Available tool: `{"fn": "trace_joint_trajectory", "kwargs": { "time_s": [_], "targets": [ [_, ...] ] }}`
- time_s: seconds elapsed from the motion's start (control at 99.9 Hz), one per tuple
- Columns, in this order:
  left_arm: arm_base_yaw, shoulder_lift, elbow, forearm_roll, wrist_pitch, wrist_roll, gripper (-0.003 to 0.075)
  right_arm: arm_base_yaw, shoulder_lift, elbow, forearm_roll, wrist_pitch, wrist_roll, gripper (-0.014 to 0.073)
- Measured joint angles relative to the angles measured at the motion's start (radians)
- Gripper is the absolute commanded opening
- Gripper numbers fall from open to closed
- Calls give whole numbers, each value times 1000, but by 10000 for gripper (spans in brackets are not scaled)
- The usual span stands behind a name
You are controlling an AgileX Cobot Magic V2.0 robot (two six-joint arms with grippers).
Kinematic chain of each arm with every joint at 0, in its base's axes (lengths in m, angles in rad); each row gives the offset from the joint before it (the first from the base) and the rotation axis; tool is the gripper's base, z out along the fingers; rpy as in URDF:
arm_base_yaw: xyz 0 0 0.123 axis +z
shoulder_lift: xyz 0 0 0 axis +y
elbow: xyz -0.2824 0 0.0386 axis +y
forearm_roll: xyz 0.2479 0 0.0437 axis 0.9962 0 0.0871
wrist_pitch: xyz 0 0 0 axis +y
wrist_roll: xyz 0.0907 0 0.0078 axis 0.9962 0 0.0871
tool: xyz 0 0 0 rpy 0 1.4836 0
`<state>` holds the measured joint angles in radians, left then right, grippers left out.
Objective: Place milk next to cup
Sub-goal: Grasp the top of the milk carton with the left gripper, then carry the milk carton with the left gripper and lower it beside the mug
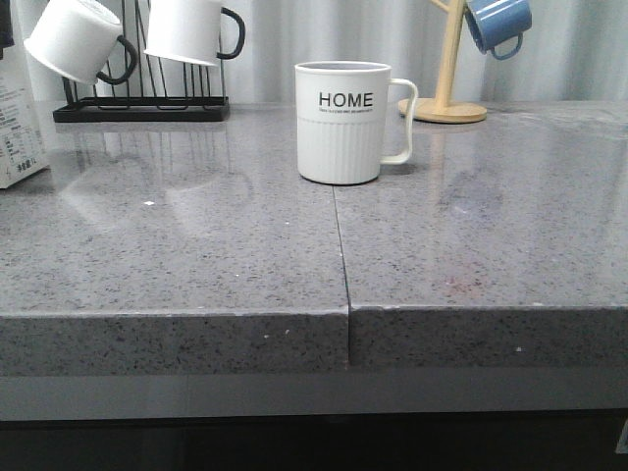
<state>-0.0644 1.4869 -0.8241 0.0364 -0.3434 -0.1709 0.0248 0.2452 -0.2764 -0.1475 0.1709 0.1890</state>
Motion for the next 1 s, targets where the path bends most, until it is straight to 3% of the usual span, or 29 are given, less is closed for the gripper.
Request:
{"fn": "trace_joint_trajectory", "kwargs": {
  "time_s": [0.28,0.671,0.851,1.001],
  "targets": [
    [0,-18,0,0,4,0,75,0,0,0,0,0,0,-122],
    [-65,-124,-16,-36,213,28,74,0,0,0,-1,0,0,-122],
    [-179,-124,-77,-196,216,171,74,0,0,0,-1,0,0,-122],
    [-292,-109,-110,-409,137,358,74,0,0,0,-1,0,0,-122]
  ]
}}
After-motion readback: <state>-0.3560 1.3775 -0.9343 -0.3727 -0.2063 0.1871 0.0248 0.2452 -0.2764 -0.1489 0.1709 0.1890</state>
